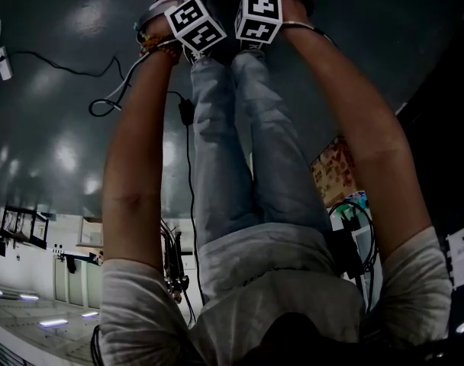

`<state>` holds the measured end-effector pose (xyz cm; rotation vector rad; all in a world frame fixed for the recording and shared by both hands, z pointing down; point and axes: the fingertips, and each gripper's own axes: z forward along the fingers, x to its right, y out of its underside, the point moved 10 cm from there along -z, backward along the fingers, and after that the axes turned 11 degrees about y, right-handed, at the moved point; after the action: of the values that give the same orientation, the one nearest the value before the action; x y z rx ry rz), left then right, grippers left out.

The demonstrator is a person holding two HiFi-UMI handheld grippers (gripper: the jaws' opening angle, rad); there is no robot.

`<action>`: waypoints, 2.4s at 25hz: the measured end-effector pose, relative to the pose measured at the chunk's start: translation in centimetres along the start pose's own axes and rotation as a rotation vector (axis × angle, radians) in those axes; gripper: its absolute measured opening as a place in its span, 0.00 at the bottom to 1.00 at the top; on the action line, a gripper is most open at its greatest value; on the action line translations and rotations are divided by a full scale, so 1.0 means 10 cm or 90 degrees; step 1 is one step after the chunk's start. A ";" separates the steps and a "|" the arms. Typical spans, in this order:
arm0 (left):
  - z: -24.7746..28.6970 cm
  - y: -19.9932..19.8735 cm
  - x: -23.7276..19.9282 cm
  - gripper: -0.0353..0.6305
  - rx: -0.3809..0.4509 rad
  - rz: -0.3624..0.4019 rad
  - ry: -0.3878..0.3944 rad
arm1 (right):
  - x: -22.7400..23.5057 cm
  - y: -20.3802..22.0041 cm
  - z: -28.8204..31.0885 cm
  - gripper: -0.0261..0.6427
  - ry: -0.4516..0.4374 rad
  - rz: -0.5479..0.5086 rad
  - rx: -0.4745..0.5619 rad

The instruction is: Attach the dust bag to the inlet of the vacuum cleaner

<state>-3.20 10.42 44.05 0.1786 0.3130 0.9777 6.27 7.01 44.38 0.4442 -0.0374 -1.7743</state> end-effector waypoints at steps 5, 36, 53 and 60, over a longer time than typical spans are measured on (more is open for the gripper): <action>-0.09 -0.11 0.07 0.08 -0.005 0.064 -0.012 | -0.02 0.09 0.06 0.09 -0.007 0.021 -0.018; -0.02 -0.03 -0.04 0.07 0.000 0.013 -0.009 | 0.14 0.05 -0.14 0.10 -0.016 0.019 0.025; -0.07 -0.09 0.05 0.07 0.005 0.057 -0.009 | 0.11 0.12 -0.03 0.10 0.021 -0.035 0.001; -0.07 -0.16 0.09 0.08 0.010 0.073 -0.005 | 0.04 0.18 -0.02 0.10 0.023 -0.031 -0.008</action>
<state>-1.71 10.27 42.82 0.2165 0.3058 1.0885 7.96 6.17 44.54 0.4710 0.0100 -1.8135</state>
